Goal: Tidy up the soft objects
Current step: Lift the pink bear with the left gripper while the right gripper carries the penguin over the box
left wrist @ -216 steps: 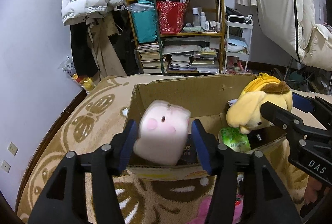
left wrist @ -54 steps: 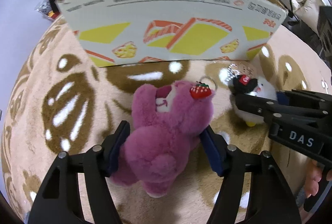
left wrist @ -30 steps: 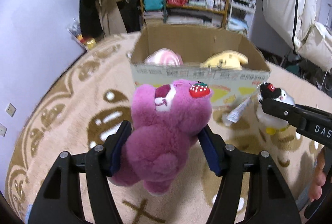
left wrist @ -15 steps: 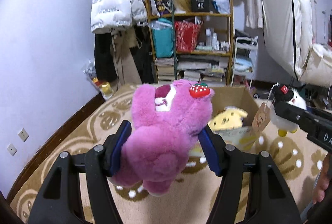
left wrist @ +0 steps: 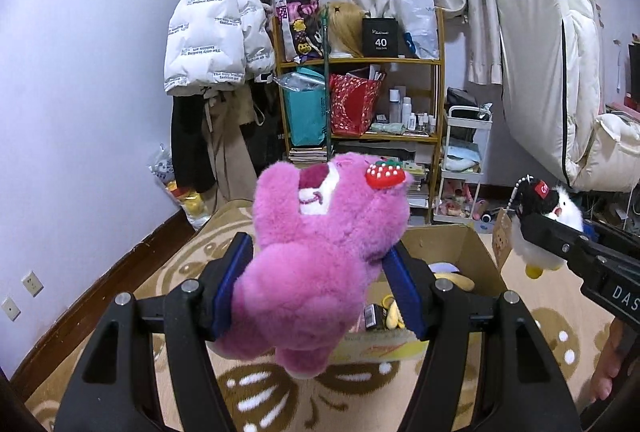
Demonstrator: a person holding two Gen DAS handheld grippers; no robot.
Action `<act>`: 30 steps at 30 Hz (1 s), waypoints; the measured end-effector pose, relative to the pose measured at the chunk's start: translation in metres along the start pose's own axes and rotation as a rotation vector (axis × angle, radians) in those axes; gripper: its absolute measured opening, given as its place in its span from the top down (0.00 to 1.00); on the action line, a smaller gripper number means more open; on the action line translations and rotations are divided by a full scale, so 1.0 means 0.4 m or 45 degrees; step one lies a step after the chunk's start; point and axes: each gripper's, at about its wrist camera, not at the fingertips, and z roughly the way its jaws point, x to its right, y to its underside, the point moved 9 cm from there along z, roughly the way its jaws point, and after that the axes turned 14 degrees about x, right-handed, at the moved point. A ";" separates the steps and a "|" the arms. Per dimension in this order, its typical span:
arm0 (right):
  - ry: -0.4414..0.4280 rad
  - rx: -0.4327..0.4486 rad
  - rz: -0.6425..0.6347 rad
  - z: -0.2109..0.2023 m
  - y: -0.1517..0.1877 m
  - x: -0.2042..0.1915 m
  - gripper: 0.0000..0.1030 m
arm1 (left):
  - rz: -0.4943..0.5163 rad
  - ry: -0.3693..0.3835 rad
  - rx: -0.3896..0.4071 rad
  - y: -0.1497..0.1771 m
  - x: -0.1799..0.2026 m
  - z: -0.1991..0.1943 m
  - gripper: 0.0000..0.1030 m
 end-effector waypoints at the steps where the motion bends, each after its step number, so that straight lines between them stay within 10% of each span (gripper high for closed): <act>1: 0.001 0.000 0.004 0.007 0.001 0.005 0.67 | 0.004 -0.002 -0.004 0.000 0.001 0.005 0.37; 30: -0.037 -0.176 0.163 0.176 0.157 0.117 0.66 | 0.049 0.129 -0.238 0.186 0.093 0.190 0.35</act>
